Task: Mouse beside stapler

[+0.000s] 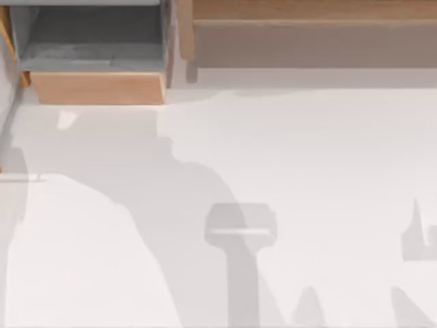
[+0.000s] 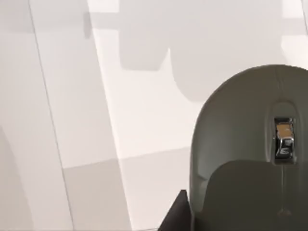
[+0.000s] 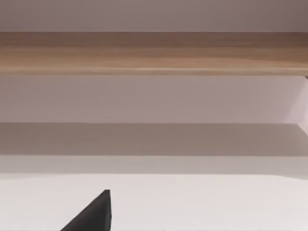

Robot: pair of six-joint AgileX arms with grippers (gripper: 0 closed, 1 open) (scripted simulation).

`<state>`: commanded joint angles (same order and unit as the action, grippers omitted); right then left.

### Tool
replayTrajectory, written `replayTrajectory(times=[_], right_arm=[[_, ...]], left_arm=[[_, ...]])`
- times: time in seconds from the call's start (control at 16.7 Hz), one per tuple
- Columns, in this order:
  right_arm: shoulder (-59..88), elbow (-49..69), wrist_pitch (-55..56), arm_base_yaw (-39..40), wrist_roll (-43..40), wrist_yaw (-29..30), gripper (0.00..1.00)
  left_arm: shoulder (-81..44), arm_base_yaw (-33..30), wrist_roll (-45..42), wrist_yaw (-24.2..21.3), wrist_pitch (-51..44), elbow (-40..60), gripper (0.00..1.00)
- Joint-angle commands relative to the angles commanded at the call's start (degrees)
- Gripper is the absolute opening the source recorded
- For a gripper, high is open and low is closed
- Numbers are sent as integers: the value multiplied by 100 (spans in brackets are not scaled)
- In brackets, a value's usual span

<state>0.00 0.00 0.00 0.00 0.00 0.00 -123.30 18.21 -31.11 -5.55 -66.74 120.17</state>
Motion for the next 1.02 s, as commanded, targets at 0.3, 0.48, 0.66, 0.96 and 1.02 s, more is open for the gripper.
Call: replayTrajectory(times=[0.3, 0.48, 0.66, 0.96, 1.02], right_arm=[[0, 0, 0, 0, 0, 0, 100], [0, 0, 0, 0, 0, 0, 100], [0, 0, 0, 0, 0, 0, 100], [0, 0, 0, 0, 0, 0, 100], [0, 0, 0, 0, 0, 0, 100]], left_arm=[[1622, -209, 550, 94, 559, -1697, 0], [2468, -320, 868, 174, 868, -2831, 0], [3123, -418, 1162, 259, 1172, -3978, 0], [3650, -586, 1560, 377, 1698, -5736, 0], [3669, -620, 1619, 394, 1800, -6034, 0]])
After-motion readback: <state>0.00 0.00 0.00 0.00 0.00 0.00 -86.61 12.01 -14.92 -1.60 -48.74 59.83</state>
